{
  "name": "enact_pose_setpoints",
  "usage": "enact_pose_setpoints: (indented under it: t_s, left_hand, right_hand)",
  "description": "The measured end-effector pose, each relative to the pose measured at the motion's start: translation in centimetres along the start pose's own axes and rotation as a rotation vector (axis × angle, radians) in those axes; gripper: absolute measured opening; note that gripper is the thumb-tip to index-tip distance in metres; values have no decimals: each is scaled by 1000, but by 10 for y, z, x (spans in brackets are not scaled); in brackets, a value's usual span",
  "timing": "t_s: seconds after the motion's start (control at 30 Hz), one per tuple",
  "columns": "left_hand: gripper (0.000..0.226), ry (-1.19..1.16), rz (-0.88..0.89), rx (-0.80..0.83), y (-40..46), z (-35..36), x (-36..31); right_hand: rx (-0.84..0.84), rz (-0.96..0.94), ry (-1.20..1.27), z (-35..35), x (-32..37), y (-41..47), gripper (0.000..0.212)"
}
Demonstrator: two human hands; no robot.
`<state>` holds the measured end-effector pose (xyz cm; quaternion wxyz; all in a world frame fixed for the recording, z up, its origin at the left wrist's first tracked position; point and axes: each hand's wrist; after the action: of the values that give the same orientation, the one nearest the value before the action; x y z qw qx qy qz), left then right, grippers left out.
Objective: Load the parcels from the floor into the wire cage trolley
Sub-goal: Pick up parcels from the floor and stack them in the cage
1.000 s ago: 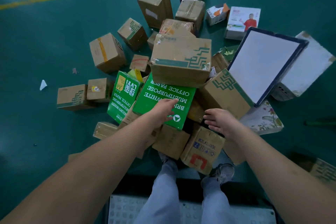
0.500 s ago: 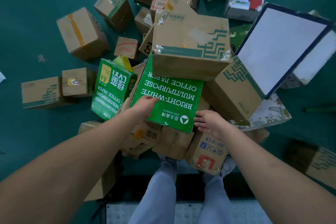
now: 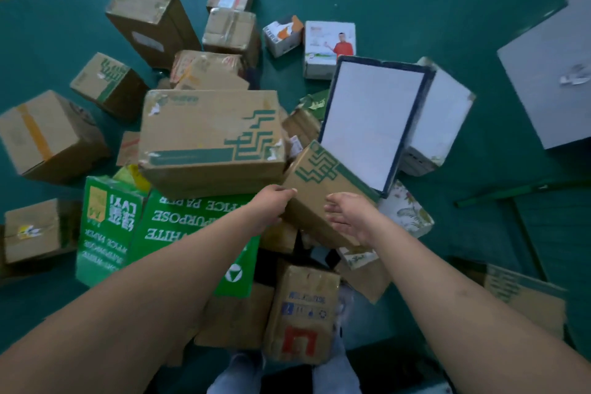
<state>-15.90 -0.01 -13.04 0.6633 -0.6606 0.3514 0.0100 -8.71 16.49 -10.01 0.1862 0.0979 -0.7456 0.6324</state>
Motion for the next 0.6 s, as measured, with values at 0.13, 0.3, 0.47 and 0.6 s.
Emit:
enact_pose_setpoints:
  t_s: [0.13, 0.3, 0.47, 0.6]
  left_hand:
    - [25, 9, 42, 27, 33, 80, -40]
    - [32, 38, 42, 37, 83, 148, -67]
    - [42, 68, 29, 23, 140, 190, -74]
    - [52, 59, 53, 44, 184, 230, -84]
  right_hand:
    - [-59, 15, 6, -78, -6, 47, 25]
    - [-132, 35, -7, -156, -18, 111, 21]
    - [-173, 13, -3, -203, -24, 172, 35]
    - [-208, -30, 38, -228, -26, 220, 63]
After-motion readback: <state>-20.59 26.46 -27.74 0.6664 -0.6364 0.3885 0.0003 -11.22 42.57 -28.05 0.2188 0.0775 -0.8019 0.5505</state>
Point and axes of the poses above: each hand's wrist, its own y-axis towards the middle knuckle, its own z-axis out of the palm, x = y × z, and after that the axes turned 6 degrees about -y, right-handed
